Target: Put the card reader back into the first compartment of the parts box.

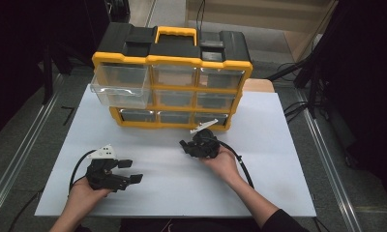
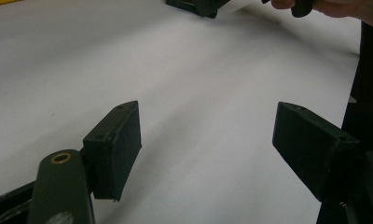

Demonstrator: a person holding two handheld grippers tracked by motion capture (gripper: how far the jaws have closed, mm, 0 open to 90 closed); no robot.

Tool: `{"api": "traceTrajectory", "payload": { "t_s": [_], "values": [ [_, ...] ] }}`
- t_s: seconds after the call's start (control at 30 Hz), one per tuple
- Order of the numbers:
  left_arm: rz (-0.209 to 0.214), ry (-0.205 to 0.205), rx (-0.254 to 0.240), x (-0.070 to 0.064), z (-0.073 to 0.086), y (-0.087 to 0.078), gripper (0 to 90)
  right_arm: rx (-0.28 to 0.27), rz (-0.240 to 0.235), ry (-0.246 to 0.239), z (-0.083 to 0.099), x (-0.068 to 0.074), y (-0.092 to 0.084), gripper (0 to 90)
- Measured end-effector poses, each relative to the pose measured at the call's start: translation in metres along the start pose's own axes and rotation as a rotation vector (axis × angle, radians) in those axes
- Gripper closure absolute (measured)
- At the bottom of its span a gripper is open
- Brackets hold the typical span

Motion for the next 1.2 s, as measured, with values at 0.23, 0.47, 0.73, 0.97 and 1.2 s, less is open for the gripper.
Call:
{"api": "traceTrajectory", "payload": {
  "t_s": [0.23,0.47,0.73,0.97,1.2],
  "values": [
    [-0.001,0.001,0.001,0.000,0.000,0.000,25.2,-0.007,-0.013,0.027,0.000,-0.004,0.000,70.7],
    [-0.003,0.001,0.002,0.000,0.000,0.000,25.2,0.002,-0.035,0.040,-0.001,-0.005,-0.001,70.9],
    [-0.002,0.002,0.002,0.000,0.000,0.000,25.2,-0.012,-0.114,0.042,-0.006,-0.010,-0.014,70.9],
    [0.000,0.003,0.005,0.000,0.000,-0.001,25.2,-0.014,-0.208,-0.056,-0.011,-0.007,-0.031,71.0],
    [0.003,0.002,0.002,0.000,0.000,-0.001,25.2,0.035,-0.303,-0.143,-0.013,-0.004,-0.048,70.9]
  ]
}}
Point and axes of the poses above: each handheld gripper's, and its own axes: y roughly forward along the jaws, z roughly out of its underside, x roughly to its left, the point moved 4 cm from there along y, roughly forward along the jaws, and after that the axes turned 2 degrees about y, right-handed, at the moved point
